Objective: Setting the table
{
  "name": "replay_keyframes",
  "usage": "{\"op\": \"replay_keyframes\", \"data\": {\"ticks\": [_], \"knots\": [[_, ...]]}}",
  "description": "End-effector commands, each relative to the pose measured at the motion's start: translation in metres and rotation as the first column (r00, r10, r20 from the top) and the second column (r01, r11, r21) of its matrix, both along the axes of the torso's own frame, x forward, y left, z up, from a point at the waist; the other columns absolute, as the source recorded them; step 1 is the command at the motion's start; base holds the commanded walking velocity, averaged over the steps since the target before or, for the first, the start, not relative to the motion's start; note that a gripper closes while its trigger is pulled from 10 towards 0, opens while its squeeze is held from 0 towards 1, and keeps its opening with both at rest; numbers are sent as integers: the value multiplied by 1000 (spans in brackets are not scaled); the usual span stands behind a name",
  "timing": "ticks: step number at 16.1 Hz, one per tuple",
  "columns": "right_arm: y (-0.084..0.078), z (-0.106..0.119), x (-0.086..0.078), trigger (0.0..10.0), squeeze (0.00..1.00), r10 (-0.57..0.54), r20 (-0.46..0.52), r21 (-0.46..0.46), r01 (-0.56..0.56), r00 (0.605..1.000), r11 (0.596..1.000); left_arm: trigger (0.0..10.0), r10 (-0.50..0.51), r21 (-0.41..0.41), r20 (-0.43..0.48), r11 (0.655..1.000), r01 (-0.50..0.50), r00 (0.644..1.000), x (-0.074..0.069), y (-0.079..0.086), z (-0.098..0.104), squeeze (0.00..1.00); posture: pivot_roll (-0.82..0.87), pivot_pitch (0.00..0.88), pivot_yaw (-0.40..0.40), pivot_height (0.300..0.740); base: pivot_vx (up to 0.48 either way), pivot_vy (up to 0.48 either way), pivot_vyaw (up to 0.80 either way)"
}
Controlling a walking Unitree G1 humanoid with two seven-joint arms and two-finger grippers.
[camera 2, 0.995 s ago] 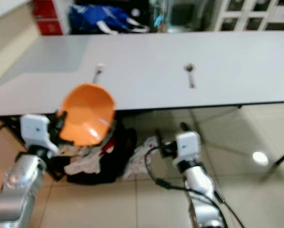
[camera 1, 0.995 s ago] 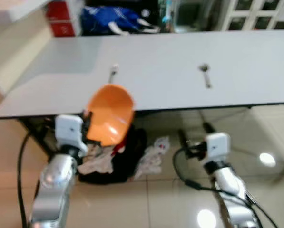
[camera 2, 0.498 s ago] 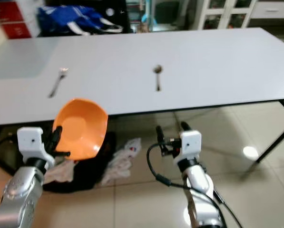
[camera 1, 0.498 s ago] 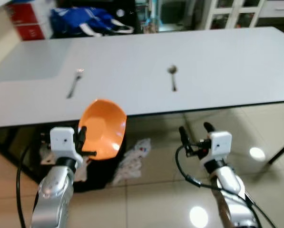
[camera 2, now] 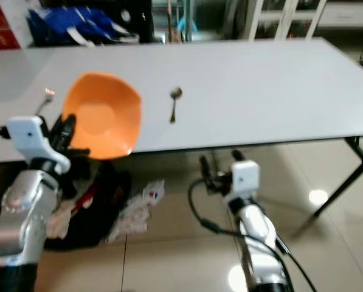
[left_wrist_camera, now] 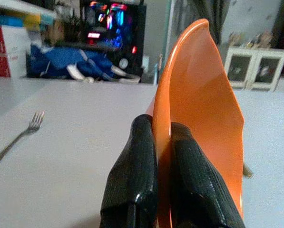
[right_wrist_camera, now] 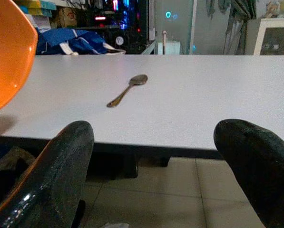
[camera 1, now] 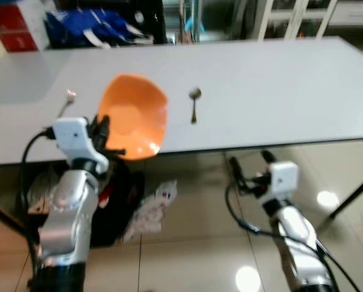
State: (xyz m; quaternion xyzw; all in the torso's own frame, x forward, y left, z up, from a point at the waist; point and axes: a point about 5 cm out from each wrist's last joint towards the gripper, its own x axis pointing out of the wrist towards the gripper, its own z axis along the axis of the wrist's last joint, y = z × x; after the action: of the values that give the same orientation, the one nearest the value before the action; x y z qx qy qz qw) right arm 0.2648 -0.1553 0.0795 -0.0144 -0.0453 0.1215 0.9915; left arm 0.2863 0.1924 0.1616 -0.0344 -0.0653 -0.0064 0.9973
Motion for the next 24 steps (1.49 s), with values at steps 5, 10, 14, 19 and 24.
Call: {"op": "replay_keyframes", "data": {"ticks": [5,10,14,19,24], "knots": [[-5,-4,-2,10000,0,-11,-21,-6,11,1000,1000,0,-9,9,34,1000,9,999,1,-3,9,0,-108,0,55,736,0,0,0],[-5,-4,-2,10000,0,-11,-21,-6,11,1000,1000,0,-9,9,34,1000,9,999,1,-3,9,0,-108,0,55,736,0,0,0],[-5,-4,-2,10000,0,-11,-21,-6,11,1000,1000,0,-9,9,34,1000,9,999,1,-3,9,0,-108,0,55,736,0,0,0],[-6,-15,-6,10000,0,-11,-57,-36,9,998,999,0,-55,21,-103,998,58,993,20,-7,-12,0,-116,0,66,736,52,80,0],[-8,-16,-6,10000,0,-3,-54,-43,1,999,999,0,-54,36,-101,998,58,993,0,-11,-26,0,-102,0,58,736,0,0,0]]}}
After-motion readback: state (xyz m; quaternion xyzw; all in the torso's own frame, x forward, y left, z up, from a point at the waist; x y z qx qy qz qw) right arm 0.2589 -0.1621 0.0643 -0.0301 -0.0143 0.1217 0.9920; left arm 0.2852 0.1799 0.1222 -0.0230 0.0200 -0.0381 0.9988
